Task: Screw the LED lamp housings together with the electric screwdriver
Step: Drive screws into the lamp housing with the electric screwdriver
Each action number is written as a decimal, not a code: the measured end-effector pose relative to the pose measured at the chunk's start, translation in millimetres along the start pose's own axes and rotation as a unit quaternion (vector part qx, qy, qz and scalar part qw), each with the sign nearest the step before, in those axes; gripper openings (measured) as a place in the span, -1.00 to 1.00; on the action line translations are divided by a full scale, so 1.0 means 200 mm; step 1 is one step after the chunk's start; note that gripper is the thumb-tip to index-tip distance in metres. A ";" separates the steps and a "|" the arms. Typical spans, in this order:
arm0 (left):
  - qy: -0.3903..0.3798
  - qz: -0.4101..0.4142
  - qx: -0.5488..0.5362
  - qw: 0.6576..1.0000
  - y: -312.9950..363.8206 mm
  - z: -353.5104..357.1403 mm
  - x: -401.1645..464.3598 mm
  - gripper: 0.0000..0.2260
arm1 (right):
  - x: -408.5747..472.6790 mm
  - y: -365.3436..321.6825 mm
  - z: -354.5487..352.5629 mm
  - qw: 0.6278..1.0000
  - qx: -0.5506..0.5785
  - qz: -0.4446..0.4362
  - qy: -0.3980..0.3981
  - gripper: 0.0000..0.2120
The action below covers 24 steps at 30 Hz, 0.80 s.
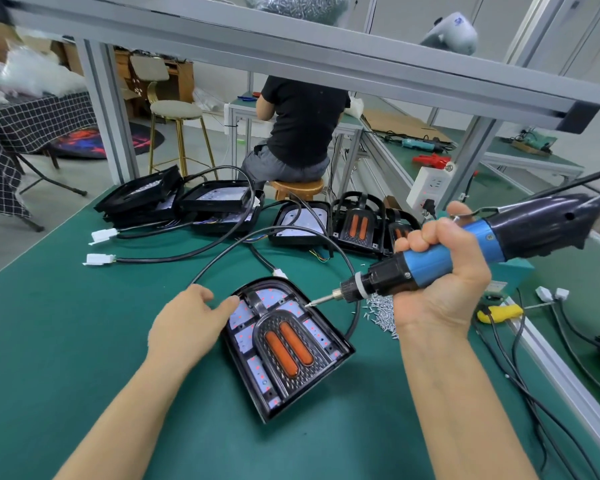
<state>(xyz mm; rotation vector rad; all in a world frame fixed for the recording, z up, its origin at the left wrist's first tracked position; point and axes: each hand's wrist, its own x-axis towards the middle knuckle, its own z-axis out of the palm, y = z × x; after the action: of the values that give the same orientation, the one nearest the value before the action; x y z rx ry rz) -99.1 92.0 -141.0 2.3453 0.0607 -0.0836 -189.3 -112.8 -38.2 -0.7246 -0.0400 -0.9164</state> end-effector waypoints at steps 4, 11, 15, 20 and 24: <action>-0.005 0.022 0.116 0.993 0.07 0.03 0.03 -0.62 | 0.02 0.11 0.01 1.000 -0.023 0.006 0.002 -0.76; -0.007 0.002 -0.029 1.000 0.06 0.07 0.07 -0.80 | 0.05 0.25 0.03 0.995 -0.098 -0.015 -0.011 -0.77; -0.054 -0.025 -0.213 0.975 0.05 0.09 0.07 -0.86 | 0.06 0.28 0.02 0.993 -0.115 -0.017 -0.018 -0.76; -0.095 -0.038 -0.315 0.944 0.05 0.12 0.04 -0.89 | 0.06 0.29 0.01 0.989 -0.145 -0.024 -0.030 -0.75; -0.103 -0.028 -0.336 0.936 0.05 0.13 0.02 -0.92 | 0.06 0.30 0.01 0.986 -0.158 -0.023 -0.042 -0.75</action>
<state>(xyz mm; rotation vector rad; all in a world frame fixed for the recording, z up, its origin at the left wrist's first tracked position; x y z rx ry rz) -94.7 67.2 -152.1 1.6395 0.0435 -0.2884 -136.9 -96.0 -66.6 -1.0606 0.0156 -0.9469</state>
